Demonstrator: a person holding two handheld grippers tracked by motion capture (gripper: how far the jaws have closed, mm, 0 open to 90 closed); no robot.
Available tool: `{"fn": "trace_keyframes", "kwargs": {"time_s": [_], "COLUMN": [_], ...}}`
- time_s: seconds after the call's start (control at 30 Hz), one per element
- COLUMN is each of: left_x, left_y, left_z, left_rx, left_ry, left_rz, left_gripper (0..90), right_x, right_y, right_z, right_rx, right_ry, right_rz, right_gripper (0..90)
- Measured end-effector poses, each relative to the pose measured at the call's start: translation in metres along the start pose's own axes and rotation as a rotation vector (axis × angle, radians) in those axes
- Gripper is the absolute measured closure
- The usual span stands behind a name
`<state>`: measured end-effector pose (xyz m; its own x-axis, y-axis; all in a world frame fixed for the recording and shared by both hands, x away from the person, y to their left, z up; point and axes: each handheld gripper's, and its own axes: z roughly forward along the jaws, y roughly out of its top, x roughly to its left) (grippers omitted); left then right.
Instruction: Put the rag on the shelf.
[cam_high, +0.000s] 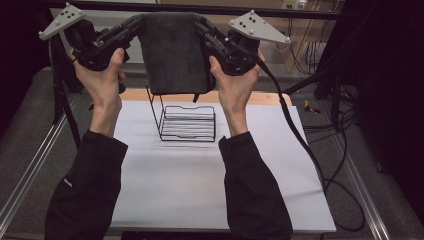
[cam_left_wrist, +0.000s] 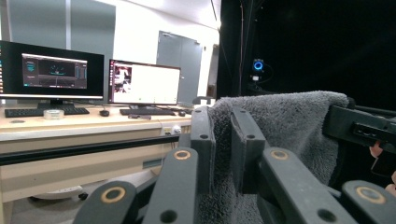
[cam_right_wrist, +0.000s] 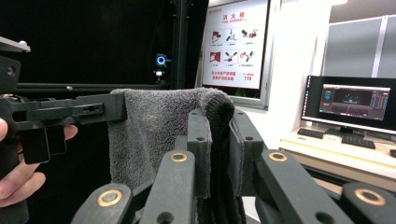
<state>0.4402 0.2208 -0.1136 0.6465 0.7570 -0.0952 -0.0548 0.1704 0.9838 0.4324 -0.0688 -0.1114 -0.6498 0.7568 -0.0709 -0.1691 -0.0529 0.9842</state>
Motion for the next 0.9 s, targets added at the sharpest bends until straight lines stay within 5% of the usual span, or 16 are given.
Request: {"fn": "trace_keyframes", "kwargs": {"time_s": [0.9], "left_x": [0.032], "left_y": [0.019], "left_z": [0.037], "left_rx": [0.003], "left_ry": [0.043], "left_rz": [-0.048], "left_gripper": [80.7], "right_x": [-0.025], "right_y": [0.015], "right_z": [0.047], "right_rx": [0.023], "right_ry": [-0.024], "right_rz": [-0.026], "right_gripper": [81.1]}}
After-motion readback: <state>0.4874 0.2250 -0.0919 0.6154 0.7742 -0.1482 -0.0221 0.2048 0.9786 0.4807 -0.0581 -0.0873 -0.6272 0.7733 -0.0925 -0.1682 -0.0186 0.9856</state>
